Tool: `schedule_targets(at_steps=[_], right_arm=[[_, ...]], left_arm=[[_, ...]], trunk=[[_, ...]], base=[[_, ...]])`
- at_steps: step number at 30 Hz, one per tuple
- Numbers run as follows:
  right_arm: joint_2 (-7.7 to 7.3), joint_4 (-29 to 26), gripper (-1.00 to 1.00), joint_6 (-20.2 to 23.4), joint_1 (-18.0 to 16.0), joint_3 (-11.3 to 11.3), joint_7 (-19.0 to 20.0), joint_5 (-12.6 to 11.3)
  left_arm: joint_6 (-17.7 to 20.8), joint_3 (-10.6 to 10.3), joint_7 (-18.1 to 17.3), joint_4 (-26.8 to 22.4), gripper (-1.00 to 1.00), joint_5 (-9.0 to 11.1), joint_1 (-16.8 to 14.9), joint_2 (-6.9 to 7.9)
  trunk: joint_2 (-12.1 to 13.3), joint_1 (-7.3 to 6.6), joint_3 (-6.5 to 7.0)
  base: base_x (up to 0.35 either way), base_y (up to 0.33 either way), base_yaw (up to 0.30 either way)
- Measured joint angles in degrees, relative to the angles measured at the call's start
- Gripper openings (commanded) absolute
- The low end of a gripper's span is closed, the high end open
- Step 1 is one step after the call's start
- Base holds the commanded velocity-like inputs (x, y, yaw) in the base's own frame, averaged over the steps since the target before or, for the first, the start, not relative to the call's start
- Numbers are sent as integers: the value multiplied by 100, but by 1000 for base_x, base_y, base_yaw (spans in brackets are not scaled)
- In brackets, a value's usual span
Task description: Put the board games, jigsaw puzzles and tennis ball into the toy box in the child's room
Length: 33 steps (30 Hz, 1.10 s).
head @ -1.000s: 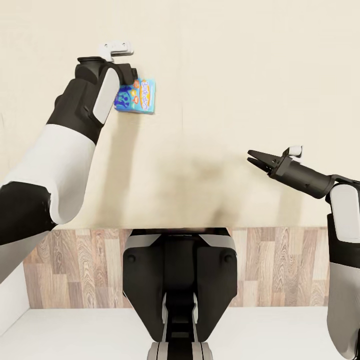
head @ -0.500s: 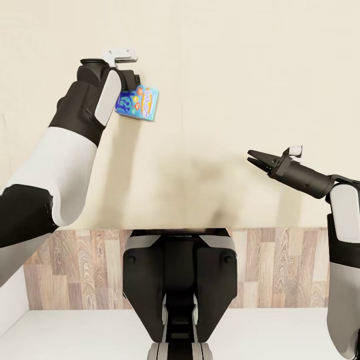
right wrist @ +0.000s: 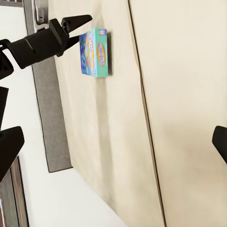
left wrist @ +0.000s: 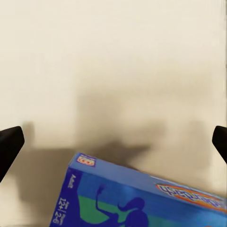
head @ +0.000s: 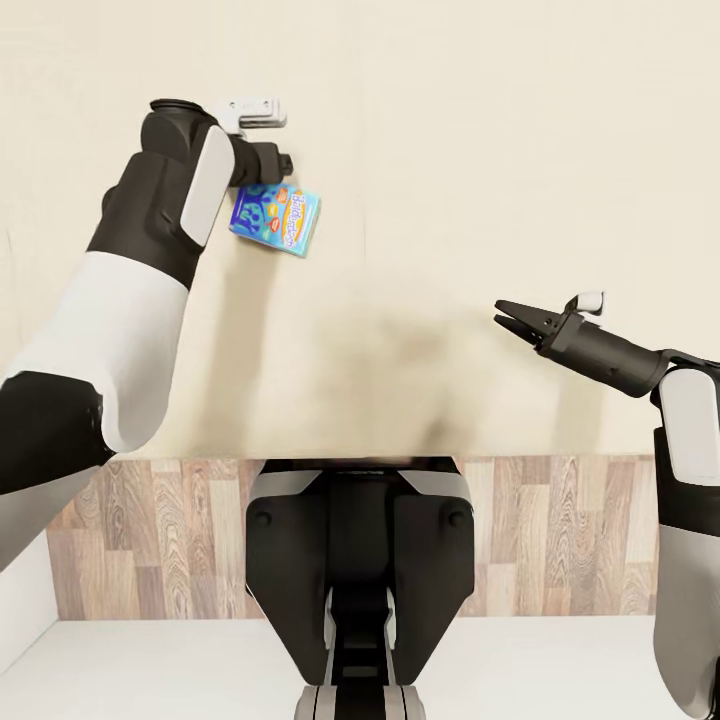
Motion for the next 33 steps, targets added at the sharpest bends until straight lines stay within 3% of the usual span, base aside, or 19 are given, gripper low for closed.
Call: schedule_targets(at_steps=[33], right_arm=[[1, 0, 100, 0, 0, 10, 0, -1]], left_arm=[[556, -12, -29, -25, 100, -4, 0, 8]], trunk=[[0, 0, 118]], base=[[0, 0, 0]])
